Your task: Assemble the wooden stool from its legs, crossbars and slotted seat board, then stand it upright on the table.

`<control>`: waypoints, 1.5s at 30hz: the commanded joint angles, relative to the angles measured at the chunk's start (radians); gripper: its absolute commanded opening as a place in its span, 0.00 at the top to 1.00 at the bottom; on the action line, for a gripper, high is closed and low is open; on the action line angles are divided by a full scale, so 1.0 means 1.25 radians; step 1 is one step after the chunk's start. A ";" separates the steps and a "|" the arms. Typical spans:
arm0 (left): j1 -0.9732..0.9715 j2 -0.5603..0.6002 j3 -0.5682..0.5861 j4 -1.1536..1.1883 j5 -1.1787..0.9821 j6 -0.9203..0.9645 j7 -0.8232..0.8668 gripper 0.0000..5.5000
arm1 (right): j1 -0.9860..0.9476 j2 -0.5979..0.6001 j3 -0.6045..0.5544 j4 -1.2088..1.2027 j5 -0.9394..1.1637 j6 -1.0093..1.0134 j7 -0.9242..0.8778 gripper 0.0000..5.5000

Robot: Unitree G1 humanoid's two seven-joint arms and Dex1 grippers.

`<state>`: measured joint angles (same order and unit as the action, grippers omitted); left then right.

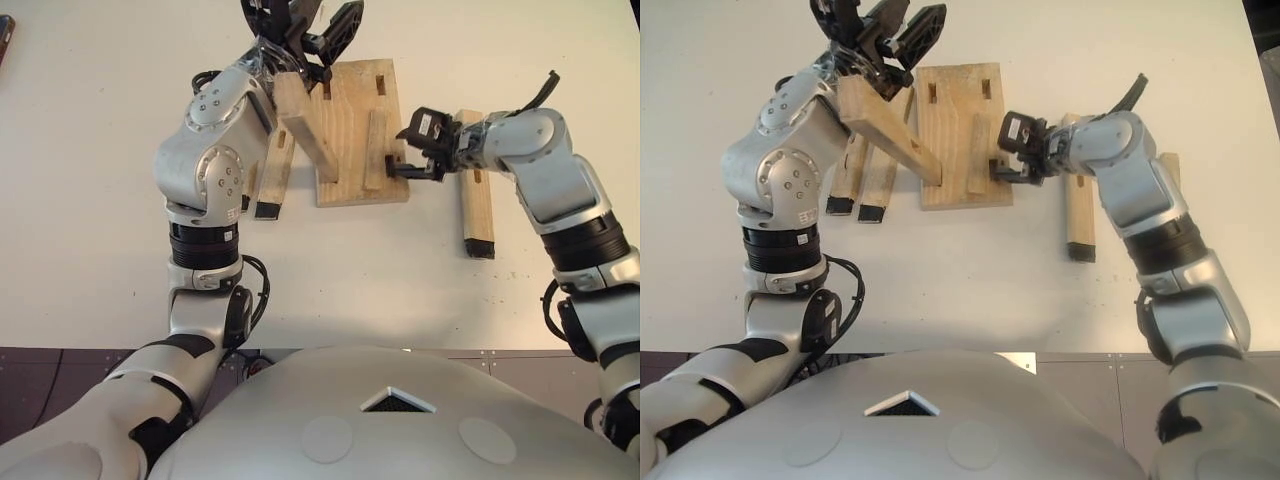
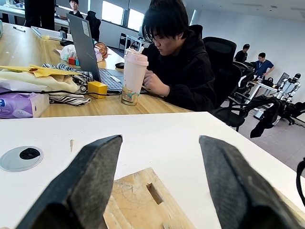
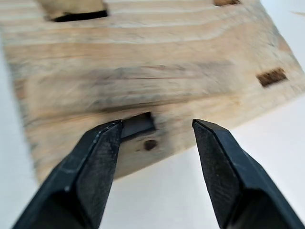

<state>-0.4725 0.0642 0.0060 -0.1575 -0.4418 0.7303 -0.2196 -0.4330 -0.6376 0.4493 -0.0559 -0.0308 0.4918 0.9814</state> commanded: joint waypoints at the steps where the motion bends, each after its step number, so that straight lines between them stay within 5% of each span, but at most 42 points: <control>1: -0.003 -0.003 -0.002 0.018 0.010 -0.009 0.001 0.46 | -0.009 0.008 0.009 -0.029 -0.006 0.009 0.011 0.51; 7: 0.003 0.003 0.004 0.025 0.011 -0.022 -0.001 0.46 | -0.183 -0.041 -0.036 0.201 0.002 -0.315 0.164 0.51; 13: -0.006 -0.016 -0.006 0.048 0.018 -0.052 0.001 0.46 | -0.410 0.050 -0.011 0.606 -0.044 -0.695 0.252 0.51; 21: 0.020 -0.033 0.018 0.029 0.011 -0.064 0.028 0.46 | -0.519 0.155 0.050 0.921 -0.166 -0.922 0.291 0.51; 32: 0.062 -0.061 0.029 -0.005 0.008 -0.062 0.066 0.46 | -0.492 0.230 0.121 1.036 -0.312 -1.024 0.246 0.51; 42: 0.063 -0.080 0.020 0.000 0.015 -0.071 0.083 0.46 | -0.497 0.235 0.232 1.068 -0.409 -0.925 0.379 0.51; 45: 0.070 -0.084 0.022 0.000 0.017 -0.074 0.085 0.46 | -0.496 0.239 0.229 1.067 -0.394 -0.911 0.409 0.58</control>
<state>-0.3955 -0.0409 0.0347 -0.1586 -0.4327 0.6471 -0.1202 -1.1475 -0.3248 0.6801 1.2281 -0.4460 -0.6915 1.4048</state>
